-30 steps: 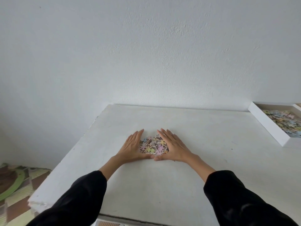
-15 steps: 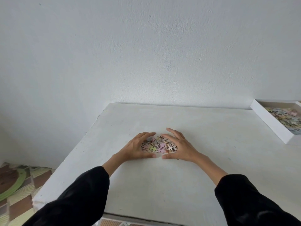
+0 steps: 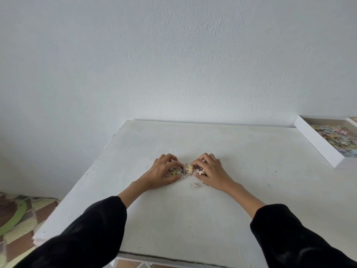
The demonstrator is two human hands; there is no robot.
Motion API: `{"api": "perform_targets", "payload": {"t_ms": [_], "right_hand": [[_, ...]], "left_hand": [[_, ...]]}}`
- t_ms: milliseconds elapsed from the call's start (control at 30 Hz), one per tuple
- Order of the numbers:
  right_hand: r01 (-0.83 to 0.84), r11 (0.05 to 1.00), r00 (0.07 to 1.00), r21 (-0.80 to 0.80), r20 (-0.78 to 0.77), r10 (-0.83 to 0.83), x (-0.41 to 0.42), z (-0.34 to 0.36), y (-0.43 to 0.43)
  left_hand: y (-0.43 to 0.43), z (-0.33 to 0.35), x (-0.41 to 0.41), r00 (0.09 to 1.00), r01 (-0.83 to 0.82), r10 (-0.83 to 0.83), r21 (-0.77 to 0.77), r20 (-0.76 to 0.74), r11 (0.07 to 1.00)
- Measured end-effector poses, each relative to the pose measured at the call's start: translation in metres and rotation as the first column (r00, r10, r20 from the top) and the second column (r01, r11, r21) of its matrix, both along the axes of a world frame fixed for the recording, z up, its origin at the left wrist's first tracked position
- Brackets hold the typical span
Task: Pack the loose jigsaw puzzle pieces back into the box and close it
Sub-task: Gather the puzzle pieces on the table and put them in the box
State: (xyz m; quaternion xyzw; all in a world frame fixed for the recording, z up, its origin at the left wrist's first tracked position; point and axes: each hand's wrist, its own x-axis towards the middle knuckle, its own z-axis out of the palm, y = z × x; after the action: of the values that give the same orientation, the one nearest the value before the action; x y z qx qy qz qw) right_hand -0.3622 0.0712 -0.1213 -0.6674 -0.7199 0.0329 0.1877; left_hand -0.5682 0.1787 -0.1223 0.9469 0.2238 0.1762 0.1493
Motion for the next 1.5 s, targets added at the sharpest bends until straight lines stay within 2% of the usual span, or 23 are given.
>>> {"api": "perform_targets", "payload": {"t_ms": [133,300,467,567,667,1000,1367,1500], "right_hand": [[-0.028,0.997,0.999,0.075,-0.037,0.031,0.001,-0.002,0.002],[-0.035,0.990,0.993,0.139,-0.111,0.051,0.000,0.003,0.006],[0.024,0.984,0.953,0.175,-0.301,0.030,0.003,0.005,0.007],[0.113,0.977,0.890,0.180,-0.456,-0.019,0.005,0.008,0.012],[0.128,0.981,0.846,0.146,-0.532,-0.031,0.008,0.011,0.014],[0.066,0.979,0.810,0.194,-0.583,0.061,0.019,0.041,0.010],[0.052,0.971,0.801,0.233,-0.590,0.099,0.080,0.081,-0.001],[0.055,0.971,0.786,0.232,-0.609,0.101,0.113,0.094,-0.012]], "left_hand": [[-0.003,0.005,0.002,0.998,0.016,-0.017,0.013,0.056,1.000],[-0.005,0.009,0.005,0.999,0.001,-0.001,-0.005,0.050,1.000],[-0.006,0.009,0.002,0.992,-0.014,0.021,-0.051,0.128,0.999],[-0.007,0.010,0.001,0.979,0.002,0.008,-0.052,0.201,0.999],[-0.010,0.012,0.002,0.959,0.014,0.012,-0.091,0.282,0.996],[-0.013,0.041,0.027,0.922,0.041,-0.028,-0.023,0.386,0.999],[-0.022,0.076,0.084,0.916,0.071,-0.081,0.039,0.393,0.997],[-0.030,0.086,0.122,0.917,0.065,-0.067,0.018,0.392,0.998]]}}
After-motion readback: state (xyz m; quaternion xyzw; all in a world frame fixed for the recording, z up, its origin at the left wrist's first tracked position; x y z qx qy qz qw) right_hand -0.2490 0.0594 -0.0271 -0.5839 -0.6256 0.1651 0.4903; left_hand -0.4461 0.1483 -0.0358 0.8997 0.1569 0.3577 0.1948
